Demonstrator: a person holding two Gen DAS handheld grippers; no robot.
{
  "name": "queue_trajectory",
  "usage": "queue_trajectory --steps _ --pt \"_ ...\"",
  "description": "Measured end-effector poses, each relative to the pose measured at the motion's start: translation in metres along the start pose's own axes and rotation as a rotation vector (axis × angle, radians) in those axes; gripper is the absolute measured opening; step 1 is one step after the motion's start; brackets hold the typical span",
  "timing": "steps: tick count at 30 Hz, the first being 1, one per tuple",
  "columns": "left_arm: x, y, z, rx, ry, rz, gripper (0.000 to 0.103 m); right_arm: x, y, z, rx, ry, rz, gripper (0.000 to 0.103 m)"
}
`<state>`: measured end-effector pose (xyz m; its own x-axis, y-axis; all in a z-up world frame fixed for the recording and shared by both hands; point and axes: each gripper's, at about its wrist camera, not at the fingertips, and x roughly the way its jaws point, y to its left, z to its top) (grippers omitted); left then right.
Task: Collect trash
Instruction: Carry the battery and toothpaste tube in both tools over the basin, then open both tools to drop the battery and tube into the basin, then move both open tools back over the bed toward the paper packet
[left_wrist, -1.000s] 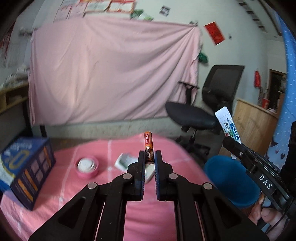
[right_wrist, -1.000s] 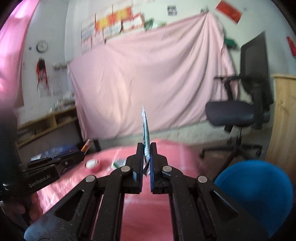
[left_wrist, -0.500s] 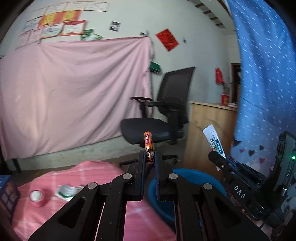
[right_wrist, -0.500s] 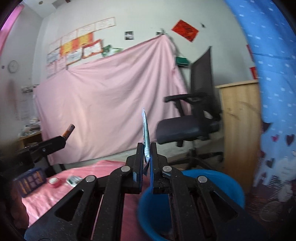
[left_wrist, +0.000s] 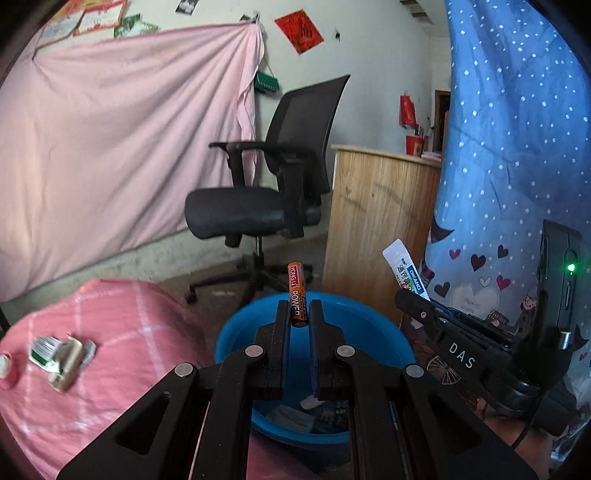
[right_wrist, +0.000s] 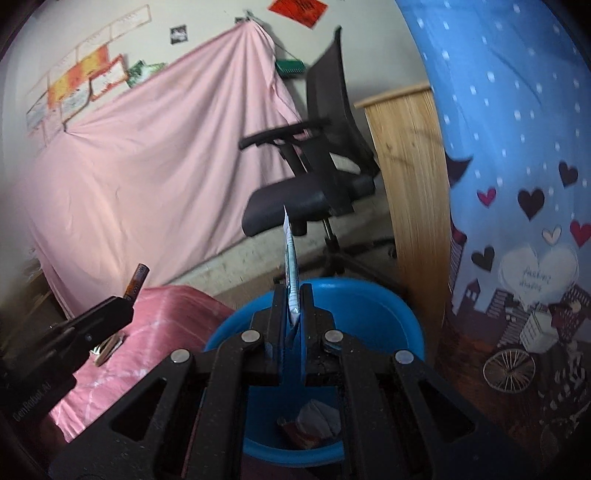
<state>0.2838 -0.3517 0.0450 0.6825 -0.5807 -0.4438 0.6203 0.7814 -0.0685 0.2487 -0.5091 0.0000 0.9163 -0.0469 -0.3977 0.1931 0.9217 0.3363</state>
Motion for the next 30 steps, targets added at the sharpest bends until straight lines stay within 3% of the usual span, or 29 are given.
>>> queue_trajectory --steps 17,30 --pt "0.024 0.013 -0.011 -0.041 0.116 -0.028 0.007 0.014 -0.005 -0.004 0.025 0.089 0.003 0.036" --pt "0.029 0.033 -0.018 -0.102 0.164 0.019 0.008 0.022 -0.003 -0.006 0.019 0.117 0.002 0.037"
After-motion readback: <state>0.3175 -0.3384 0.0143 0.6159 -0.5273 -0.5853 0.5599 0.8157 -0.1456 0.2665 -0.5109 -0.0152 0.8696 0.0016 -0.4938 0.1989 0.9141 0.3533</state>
